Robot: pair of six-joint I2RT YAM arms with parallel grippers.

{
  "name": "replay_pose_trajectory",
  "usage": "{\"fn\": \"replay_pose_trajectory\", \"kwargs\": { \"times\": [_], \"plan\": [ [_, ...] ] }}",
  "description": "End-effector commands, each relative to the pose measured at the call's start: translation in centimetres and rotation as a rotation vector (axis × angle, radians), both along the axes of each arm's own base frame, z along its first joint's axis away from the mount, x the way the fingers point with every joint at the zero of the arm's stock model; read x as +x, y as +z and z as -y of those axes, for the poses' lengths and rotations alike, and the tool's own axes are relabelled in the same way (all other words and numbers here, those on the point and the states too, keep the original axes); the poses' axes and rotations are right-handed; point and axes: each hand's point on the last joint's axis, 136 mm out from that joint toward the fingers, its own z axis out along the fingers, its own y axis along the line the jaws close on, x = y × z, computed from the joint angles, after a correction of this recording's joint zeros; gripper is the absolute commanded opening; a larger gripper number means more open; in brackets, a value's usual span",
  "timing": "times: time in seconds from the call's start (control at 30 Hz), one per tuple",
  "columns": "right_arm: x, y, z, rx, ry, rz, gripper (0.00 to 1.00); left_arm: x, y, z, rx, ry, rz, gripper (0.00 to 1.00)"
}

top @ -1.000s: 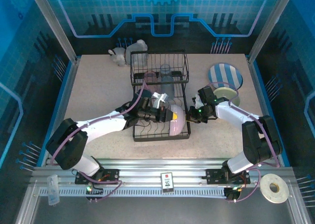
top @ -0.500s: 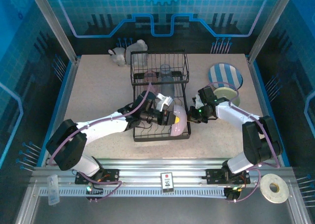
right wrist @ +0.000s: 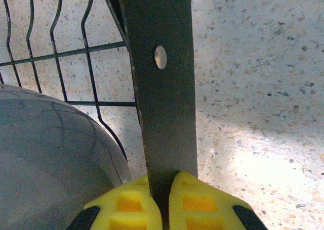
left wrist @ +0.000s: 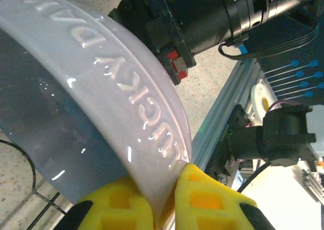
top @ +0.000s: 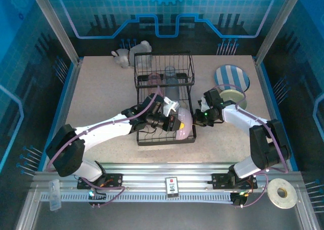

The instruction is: Unload the mixed dishes from the dish rack

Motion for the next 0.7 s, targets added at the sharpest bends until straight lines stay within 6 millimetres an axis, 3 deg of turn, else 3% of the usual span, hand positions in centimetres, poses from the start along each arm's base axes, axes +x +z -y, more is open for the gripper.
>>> {"fn": "replay_pose_trajectory", "kwargs": {
  "times": [0.0, 0.67],
  "plan": [
    [-0.2, -1.2, 0.1, -0.022, -0.011, -0.039, 0.00, -0.3, 8.2, 0.1, -0.099, -0.069, 0.268, 0.00],
    [0.7, -1.0, -0.1, -0.021, -0.009, -0.035, 0.00, -0.1, 9.1, -2.0, -0.009, -0.036, 0.372, 0.00]
  ]
}}
